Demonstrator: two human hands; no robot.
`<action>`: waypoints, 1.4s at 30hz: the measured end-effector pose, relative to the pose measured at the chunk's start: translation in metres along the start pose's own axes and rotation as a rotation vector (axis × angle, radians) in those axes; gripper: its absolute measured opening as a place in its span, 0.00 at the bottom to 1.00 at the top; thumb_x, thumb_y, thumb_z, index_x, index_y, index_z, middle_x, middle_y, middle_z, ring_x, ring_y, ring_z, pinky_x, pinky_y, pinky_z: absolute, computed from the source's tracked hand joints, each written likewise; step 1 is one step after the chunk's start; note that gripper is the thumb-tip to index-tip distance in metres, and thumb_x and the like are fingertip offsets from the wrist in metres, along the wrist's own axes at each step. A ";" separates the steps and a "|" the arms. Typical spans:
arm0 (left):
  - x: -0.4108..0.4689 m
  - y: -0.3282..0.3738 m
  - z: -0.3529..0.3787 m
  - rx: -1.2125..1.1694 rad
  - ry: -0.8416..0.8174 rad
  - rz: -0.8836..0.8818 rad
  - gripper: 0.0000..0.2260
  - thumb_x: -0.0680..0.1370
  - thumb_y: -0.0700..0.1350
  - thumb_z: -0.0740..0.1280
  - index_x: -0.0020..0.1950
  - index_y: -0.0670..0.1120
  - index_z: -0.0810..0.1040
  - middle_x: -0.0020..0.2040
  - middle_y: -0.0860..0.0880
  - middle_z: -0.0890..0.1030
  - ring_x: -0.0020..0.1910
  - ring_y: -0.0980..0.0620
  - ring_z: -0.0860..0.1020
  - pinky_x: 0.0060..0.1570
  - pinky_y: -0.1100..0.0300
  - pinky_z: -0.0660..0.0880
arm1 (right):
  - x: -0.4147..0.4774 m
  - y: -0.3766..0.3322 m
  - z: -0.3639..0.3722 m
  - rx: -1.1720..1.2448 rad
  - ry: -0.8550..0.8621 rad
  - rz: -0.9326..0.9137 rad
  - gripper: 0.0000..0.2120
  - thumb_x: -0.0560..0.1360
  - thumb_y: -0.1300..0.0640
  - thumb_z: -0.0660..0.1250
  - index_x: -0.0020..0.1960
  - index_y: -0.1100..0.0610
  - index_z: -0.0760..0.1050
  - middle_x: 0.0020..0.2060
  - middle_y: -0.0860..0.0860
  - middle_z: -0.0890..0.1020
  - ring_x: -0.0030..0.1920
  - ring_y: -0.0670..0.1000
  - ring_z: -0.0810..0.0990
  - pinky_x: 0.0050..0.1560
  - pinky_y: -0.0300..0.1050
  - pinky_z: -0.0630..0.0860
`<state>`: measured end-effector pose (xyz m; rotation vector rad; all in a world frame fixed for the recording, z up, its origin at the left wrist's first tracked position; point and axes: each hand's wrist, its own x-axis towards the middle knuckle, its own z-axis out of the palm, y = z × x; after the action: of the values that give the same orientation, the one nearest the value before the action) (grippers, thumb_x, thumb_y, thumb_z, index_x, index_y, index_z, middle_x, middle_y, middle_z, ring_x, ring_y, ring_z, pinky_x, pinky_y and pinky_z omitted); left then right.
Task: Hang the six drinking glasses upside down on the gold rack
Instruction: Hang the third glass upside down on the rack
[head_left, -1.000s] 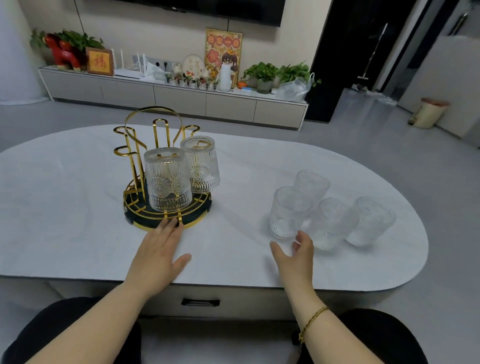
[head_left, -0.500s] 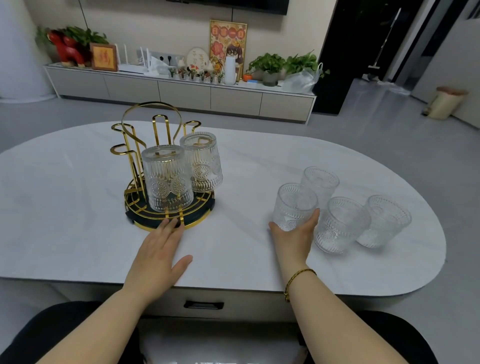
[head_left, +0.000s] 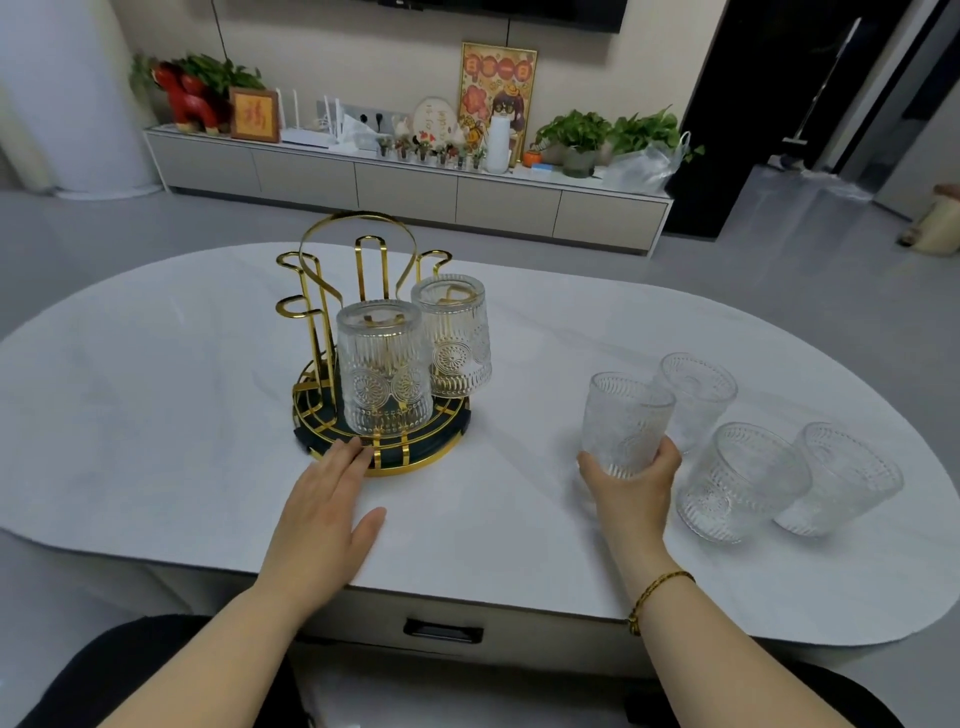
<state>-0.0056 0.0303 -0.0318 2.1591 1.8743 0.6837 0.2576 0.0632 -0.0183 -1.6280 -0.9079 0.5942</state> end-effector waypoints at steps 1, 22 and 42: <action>0.001 -0.002 -0.002 -0.018 0.012 -0.019 0.26 0.75 0.43 0.65 0.70 0.42 0.60 0.73 0.43 0.61 0.73 0.45 0.57 0.71 0.52 0.53 | 0.000 -0.005 0.000 0.053 -0.019 0.011 0.35 0.62 0.58 0.73 0.64 0.56 0.59 0.56 0.49 0.70 0.54 0.50 0.72 0.49 0.40 0.71; 0.035 -0.028 -0.003 -0.230 0.146 -0.239 0.25 0.77 0.48 0.59 0.72 0.44 0.56 0.75 0.46 0.56 0.74 0.49 0.52 0.72 0.53 0.52 | 0.090 -0.193 0.054 -0.111 -0.421 -0.267 0.24 0.63 0.51 0.72 0.52 0.53 0.63 0.40 0.48 0.71 0.46 0.52 0.72 0.39 0.43 0.69; 0.042 -0.034 0.002 -0.222 0.155 -0.223 0.25 0.77 0.51 0.58 0.72 0.46 0.55 0.76 0.47 0.54 0.75 0.51 0.49 0.72 0.56 0.49 | 0.086 -0.235 0.152 -0.791 -0.732 -0.551 0.35 0.64 0.51 0.71 0.66 0.59 0.62 0.63 0.57 0.71 0.52 0.50 0.68 0.50 0.43 0.66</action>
<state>-0.0312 0.0774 -0.0399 1.7755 1.9691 0.9821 0.1303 0.2395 0.1782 -1.7063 -2.2626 0.4542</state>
